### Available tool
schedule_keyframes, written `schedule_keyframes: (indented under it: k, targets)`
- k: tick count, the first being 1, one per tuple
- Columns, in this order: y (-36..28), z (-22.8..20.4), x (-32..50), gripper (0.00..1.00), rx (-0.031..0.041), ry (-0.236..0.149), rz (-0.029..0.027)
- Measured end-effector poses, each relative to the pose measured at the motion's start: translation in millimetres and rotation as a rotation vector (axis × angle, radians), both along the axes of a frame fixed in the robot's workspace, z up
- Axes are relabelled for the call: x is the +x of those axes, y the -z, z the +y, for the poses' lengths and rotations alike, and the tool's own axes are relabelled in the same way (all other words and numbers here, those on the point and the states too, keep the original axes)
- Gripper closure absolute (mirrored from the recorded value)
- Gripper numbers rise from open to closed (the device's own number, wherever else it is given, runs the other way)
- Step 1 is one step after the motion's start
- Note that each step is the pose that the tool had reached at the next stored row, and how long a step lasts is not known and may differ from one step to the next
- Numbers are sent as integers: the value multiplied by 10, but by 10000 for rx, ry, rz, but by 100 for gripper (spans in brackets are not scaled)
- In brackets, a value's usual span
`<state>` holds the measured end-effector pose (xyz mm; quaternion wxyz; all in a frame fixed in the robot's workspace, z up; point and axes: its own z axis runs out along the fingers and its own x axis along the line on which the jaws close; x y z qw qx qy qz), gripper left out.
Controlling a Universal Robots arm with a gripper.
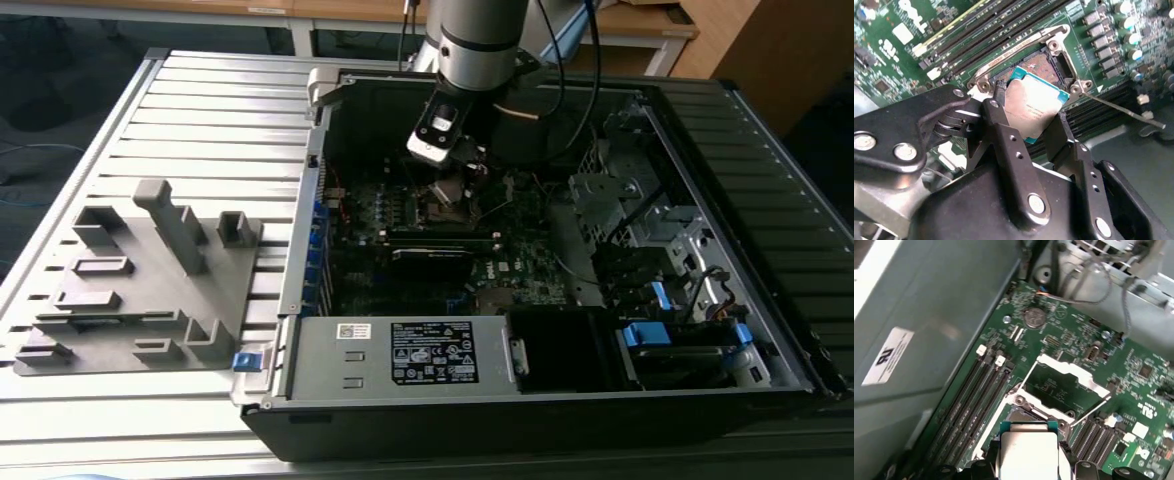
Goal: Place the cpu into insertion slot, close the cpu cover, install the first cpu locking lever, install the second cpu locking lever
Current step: 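Place the cpu into insertion slot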
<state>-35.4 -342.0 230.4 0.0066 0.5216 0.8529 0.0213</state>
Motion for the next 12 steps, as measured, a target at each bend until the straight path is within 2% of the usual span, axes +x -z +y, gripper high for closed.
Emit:
schedule_keyframes:
  k: [12]
  targets:
    - [19,0,0,46,-1,2170,1]
